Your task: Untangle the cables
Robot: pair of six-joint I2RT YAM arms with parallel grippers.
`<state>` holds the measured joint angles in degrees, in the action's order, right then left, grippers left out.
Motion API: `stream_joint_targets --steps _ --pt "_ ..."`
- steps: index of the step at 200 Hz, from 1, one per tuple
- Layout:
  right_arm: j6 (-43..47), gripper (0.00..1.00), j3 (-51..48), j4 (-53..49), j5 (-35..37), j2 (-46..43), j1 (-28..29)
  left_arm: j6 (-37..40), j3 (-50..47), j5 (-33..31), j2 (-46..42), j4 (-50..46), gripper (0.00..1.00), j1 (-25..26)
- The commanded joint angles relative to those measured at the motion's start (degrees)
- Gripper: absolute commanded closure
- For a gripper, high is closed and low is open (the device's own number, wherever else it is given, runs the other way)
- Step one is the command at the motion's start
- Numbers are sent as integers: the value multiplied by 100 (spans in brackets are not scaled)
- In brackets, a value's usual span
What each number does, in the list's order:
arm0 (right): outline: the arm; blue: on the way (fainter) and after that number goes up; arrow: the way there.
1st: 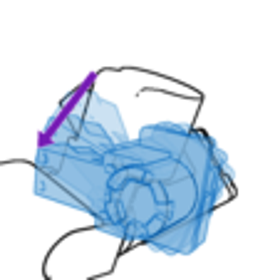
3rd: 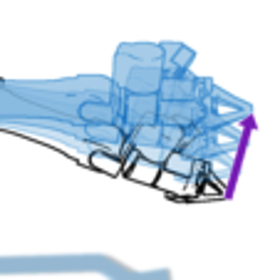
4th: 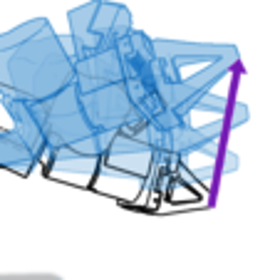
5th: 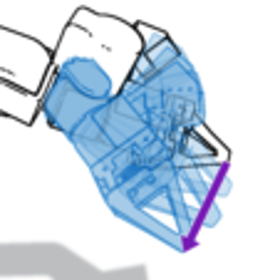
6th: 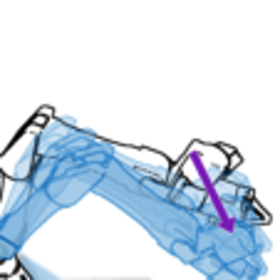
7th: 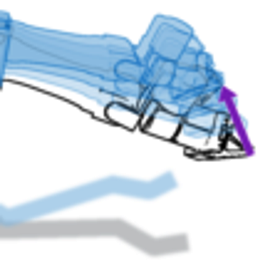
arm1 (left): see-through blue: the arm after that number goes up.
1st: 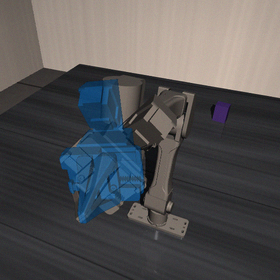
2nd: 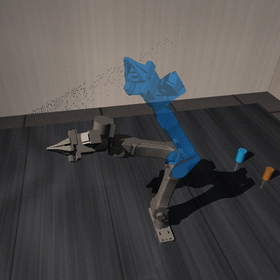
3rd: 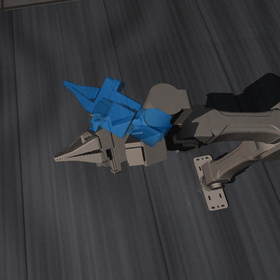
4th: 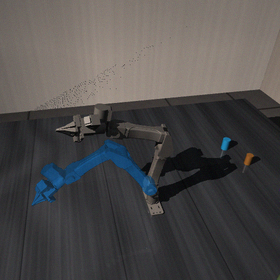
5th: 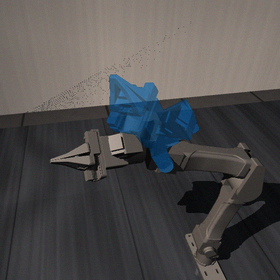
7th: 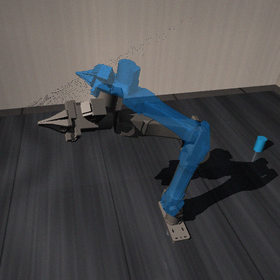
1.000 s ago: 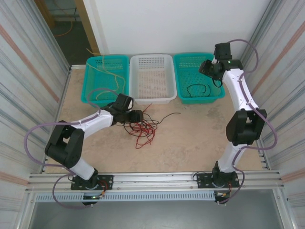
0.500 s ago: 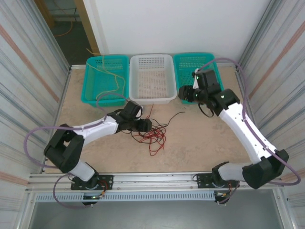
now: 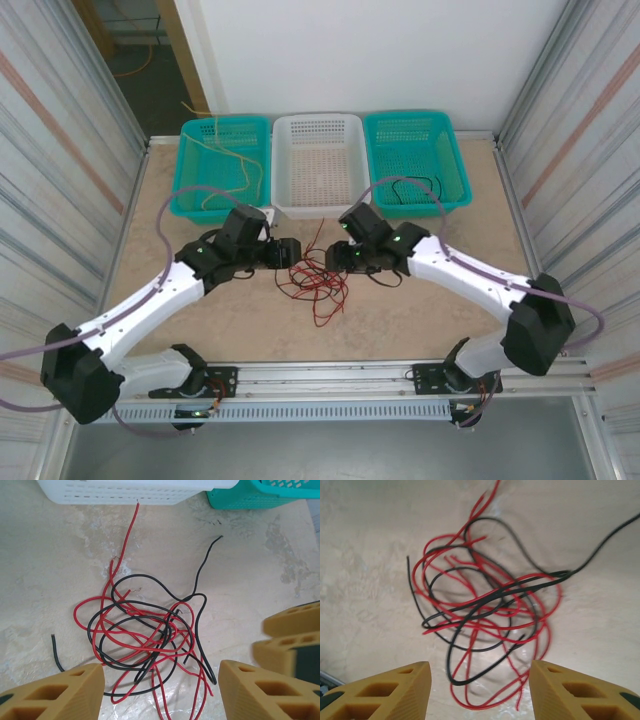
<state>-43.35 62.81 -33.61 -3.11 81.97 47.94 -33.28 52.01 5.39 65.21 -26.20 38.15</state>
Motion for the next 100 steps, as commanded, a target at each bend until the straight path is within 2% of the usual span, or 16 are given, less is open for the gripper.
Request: stream_joint_targets --steps 1,55,63,80,100 --pt "-390 46 38 473 -57 294 143 -144 -73 -117 -196 -276 38 -44" --pt "-525 57 188 440 -80 1206 309 -179 -256 -187 -522 -317 38 -121" --pt "-504 63 239 402 -77 1246 310 -167 -283 -175 -543 -327 38 -141" --pt "-413 87 385 219 49 1208 317 -167 -313 -157 -549 -330 38 -183" --pt "-180 97 541 -2 296 943 379 -168 -332 -96 -529 -237 38 -185"
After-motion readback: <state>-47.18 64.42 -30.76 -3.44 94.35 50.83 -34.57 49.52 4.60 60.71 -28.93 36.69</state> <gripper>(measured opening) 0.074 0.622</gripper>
